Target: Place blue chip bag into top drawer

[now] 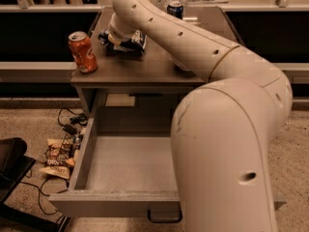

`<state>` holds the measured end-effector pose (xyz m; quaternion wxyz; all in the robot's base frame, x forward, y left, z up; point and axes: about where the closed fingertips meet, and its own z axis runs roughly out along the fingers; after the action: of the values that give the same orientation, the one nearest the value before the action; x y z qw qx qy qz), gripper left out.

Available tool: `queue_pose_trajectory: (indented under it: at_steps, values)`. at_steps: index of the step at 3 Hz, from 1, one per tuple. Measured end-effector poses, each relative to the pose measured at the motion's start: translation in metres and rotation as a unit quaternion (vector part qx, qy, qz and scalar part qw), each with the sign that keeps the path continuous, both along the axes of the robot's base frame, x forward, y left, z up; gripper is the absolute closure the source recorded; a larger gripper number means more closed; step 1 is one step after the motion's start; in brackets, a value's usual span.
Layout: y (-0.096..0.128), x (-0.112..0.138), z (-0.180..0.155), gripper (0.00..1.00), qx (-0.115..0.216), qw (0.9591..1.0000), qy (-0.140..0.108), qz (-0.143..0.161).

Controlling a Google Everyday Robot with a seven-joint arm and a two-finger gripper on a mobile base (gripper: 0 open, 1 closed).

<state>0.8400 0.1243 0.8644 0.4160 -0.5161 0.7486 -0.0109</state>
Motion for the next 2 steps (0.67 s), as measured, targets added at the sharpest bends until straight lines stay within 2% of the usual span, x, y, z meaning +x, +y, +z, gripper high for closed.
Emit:
queue_pose_trajectory:
  at_steps: [1, 2]
  values:
    - [-0.027, 0.027, 0.078, 1.00, 0.004, 0.9988, -0.049, -0.004]
    - [-0.044, 0.030, 0.125, 1.00, 0.009, 0.9967, -0.080, -0.011]
